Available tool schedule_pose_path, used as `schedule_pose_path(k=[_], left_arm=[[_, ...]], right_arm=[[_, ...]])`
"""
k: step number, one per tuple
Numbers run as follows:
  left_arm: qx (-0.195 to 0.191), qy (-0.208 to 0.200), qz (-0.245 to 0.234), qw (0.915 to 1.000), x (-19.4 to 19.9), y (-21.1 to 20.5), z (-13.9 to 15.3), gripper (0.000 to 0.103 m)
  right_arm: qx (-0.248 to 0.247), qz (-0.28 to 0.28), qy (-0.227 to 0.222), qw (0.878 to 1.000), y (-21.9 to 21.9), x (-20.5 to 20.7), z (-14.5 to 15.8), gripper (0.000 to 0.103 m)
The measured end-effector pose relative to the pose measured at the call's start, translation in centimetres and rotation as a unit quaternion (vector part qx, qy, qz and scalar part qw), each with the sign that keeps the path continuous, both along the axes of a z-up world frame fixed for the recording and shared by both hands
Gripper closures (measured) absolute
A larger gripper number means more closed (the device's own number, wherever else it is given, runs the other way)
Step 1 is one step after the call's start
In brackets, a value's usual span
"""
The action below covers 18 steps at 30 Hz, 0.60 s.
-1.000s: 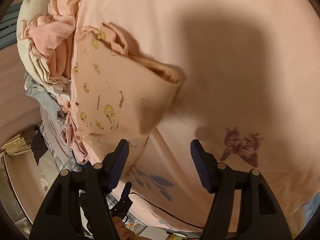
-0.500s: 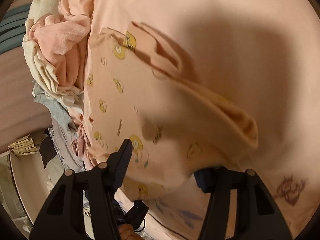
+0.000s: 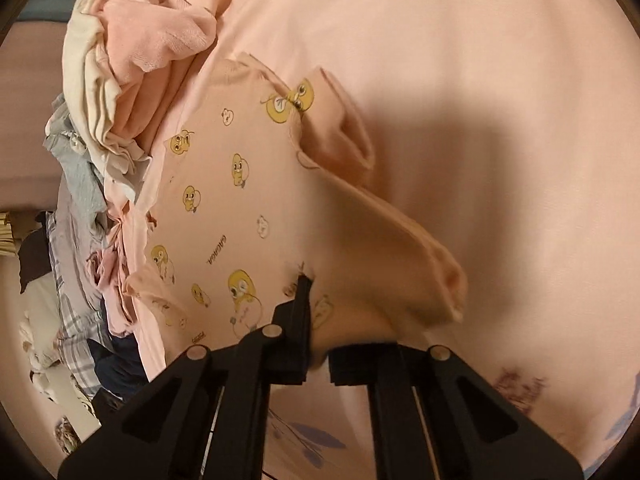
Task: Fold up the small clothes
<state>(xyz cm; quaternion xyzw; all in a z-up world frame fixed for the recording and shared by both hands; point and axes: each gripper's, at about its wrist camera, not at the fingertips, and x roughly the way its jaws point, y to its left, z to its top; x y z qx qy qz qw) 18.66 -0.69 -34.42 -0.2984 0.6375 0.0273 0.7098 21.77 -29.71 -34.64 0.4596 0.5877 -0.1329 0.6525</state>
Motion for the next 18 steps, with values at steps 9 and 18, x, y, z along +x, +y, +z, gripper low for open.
schedule_pose_path(k=[9, 18], left_arm=[[0.141, 0.069, -0.01, 0.9876, -4.3, 7.5, -1.1, 0.099], [0.133, 0.006, -0.047, 0.9899, -6.3, 7.0, 6.9, 0.099]], right_arm=[[-0.089, -0.001, 0.114, 0.989, -4.6, -7.8, -1.4, 0.103], [-0.098, 0.017, 0.091, 0.991, -6.1, -10.1, 5.9, 0.096]])
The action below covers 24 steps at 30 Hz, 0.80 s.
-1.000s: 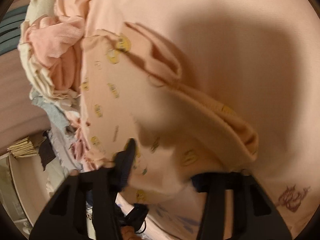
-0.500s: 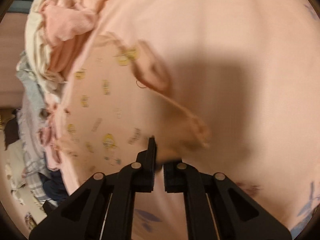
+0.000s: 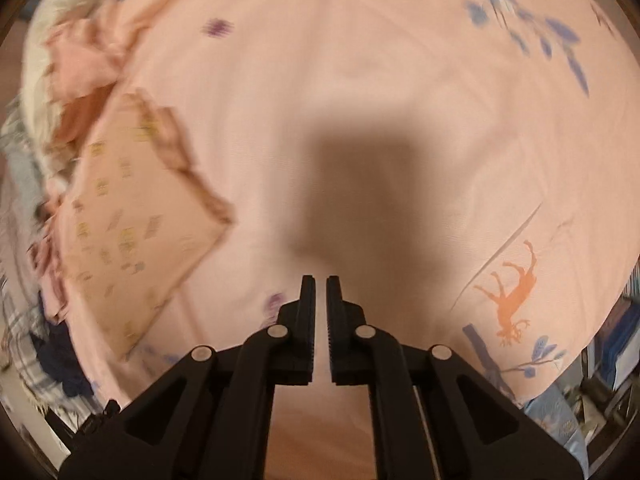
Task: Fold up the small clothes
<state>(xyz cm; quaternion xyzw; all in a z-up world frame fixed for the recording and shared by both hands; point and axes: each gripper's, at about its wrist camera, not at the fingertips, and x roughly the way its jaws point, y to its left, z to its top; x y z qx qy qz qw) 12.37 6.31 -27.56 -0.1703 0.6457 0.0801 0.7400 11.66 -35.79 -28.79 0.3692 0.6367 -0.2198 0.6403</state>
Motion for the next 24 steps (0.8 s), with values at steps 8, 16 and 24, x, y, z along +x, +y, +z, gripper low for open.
schedule_pose_path(k=[8, 16, 24], left_arm=[[-0.005, -0.056, -0.052, 0.997, 0.9, -3.7, 5.5, 0.092], [-0.004, -0.105, -0.073, 0.9918, 1.8, -5.4, 7.7, 0.055], [-0.013, -0.111, -0.093, 0.9894, 3.3, -6.7, 7.5, 0.038]], right_arm=[[0.011, 0.085, -0.062, 0.994, 5.9, 4.4, 5.8, 0.096], [-0.009, 0.149, -0.079, 0.986, 9.0, 7.5, 8.1, 0.094], [-0.014, 0.149, -0.075, 0.986, 8.7, 8.6, 8.1, 0.074]])
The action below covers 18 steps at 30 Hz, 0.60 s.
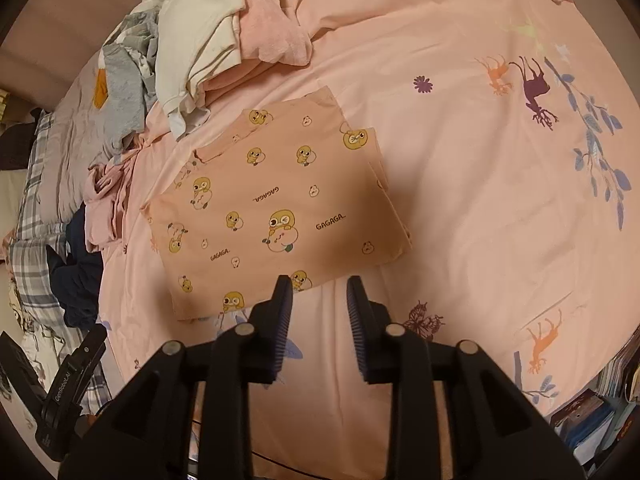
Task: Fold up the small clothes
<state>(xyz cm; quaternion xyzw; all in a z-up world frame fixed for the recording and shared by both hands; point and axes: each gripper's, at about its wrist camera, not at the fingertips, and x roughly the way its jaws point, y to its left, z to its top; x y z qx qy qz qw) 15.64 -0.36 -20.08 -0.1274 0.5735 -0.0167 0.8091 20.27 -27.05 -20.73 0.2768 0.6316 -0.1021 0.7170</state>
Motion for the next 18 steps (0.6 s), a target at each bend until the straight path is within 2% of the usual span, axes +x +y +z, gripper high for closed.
schedule_pose_path(k=[2, 4, 5, 7, 10, 14, 16, 18], left_arm=[[-0.013, 0.01, 0.002, 0.9999, 0.6, -0.2, -0.8, 0.03], [-0.04, 0.023, 0.006, 0.9989, 1.0, -0.2, -1.8, 0.02], [-0.059, 0.034, 0.01, 0.9976, 1.2, -0.2, -2.6, 0.02], [-0.075, 0.052, 0.019, 0.9956, 1.3, -0.2, -3.9, 0.02], [-0.059, 0.071, 0.024, 0.9955, 1.4, -0.7, -5.4, 0.02], [-0.028, 0.076, 0.008, 0.9967, 1.5, -1.8, -6.7, 0.02], [0.005, 0.078, -0.002, 0.9969, 1.9, -2.3, -7.8, 0.02], [0.027, 0.088, -0.005, 0.9957, 2.5, -2.4, -9.5, 0.02]], right_arm=[[0.001, -0.002, 0.006, 1.0, -0.2, 0.3, -0.4, 0.071], [0.004, -0.003, 0.012, 1.0, -0.4, 0.6, -1.0, 0.061], [0.006, -0.002, 0.014, 1.0, -0.4, 0.8, -1.2, 0.059], [0.01, -0.002, 0.02, 1.0, -0.4, 1.0, -1.8, 0.056], [0.008, 0.005, 0.028, 1.0, -0.2, 1.3, -2.7, 0.047], [0.008, 0.019, 0.052, 0.998, -0.1, 2.1, -4.6, 0.043], [0.011, 0.022, 0.06, 0.998, 0.0, 2.6, -5.4, 0.036], [0.016, 0.03, 0.061, 0.998, 0.3, 3.1, -6.1, 0.035]])
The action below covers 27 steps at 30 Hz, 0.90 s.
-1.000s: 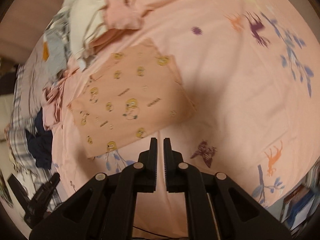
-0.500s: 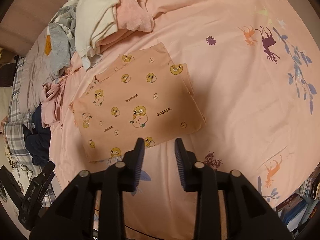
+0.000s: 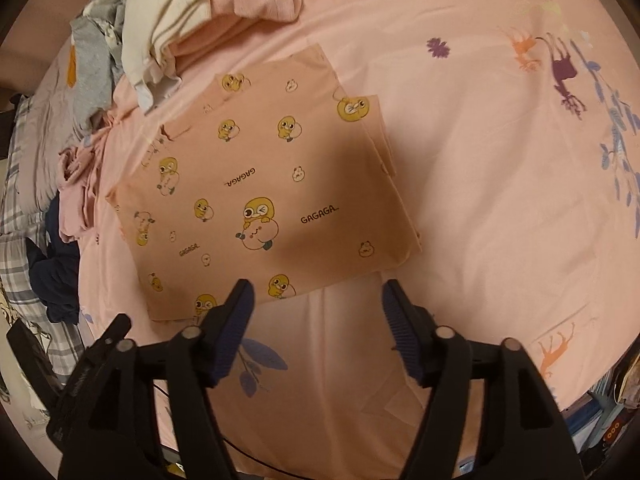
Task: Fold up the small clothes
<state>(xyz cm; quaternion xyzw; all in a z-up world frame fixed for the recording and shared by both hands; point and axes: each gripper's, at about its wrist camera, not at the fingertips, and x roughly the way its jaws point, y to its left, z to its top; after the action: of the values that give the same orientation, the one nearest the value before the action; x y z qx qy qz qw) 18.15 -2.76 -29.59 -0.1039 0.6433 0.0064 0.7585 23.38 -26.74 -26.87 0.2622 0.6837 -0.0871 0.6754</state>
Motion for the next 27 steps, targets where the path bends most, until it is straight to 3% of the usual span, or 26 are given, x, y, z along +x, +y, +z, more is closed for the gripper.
schedule_pose_path(k=[2, 4, 6, 8, 10, 16, 17, 18, 19, 20, 21, 25, 27], left_arm=[[-0.021, 0.023, 0.012, 0.9994, 0.3, 0.4, -1.8, 0.02], [-0.074, 0.038, 0.034, 0.996, 0.3, 0.9, -3.2, 0.02], [-0.124, 0.055, 0.07, 0.9884, -0.2, 1.4, -4.5, 0.02], [-0.179, 0.067, 0.096, 0.9769, -0.6, 1.7, -5.4, 0.02], [-0.235, 0.075, 0.135, 0.9598, -0.8, 2.3, -6.4, 0.02], [-0.282, 0.063, 0.25, 0.9243, -0.2, 5.3, -8.3, 0.019], [-0.282, 0.055, 0.245, 0.926, 0.0, 5.3, -8.1, 0.019], [-0.268, 0.047, 0.229, 0.9347, 0.4, 5.0, -7.8, 0.021], [-0.243, 0.042, 0.211, 0.9457, 0.6, 4.6, -7.4, 0.043], [-0.193, 0.042, 0.188, 0.962, 1.0, 3.9, -7.2, 0.06], [-0.158, 0.043, 0.17, 0.9718, 1.3, 3.4, -7.0, 0.071], [-0.127, 0.032, 0.14, 0.9815, 2.1, 2.2, -6.0, 0.086], [-0.11, 0.023, 0.131, 0.9851, 2.0, 1.4, -5.2, 0.088]], right_arm=[[0.006, 0.008, -0.002, 1.0, 0.4, 0.4, -0.8, 0.035], [0.004, 0.019, -0.006, 1.0, 0.9, 0.8, -1.8, 0.037], [-0.001, 0.036, 0.001, 0.999, 1.7, 1.2, -3.0, 0.051], [0.007, 0.043, 0.012, 0.999, 2.3, 1.3, -4.2, 0.062], [0.015, 0.045, 0.019, 0.999, 2.7, 1.2, -4.9, 0.062], [0.024, 0.063, 0.029, 0.997, 3.7, 0.9, -5.8, 0.059], [0.025, 0.064, 0.029, 0.997, 3.7, 0.9, -5.9, 0.059], [0.027, 0.067, 0.029, 0.997, 3.7, 1.1, -6.1, 0.059], [0.025, 0.069, 0.03, 0.997, 3.7, 1.3, -6.3, 0.059], [0.022, 0.072, 0.031, 0.997, 3.7, 1.5, -6.4, 0.06], [0.02, 0.075, 0.029, 0.997, 3.8, 1.8, -6.5, 0.06], [0.042, 0.076, 0.009, 0.996, 4.1, 2.8, -7.2, 0.065], [0.048, 0.073, 0.04, 0.995, 4.2, 2.8, -9.3, 0.074]])
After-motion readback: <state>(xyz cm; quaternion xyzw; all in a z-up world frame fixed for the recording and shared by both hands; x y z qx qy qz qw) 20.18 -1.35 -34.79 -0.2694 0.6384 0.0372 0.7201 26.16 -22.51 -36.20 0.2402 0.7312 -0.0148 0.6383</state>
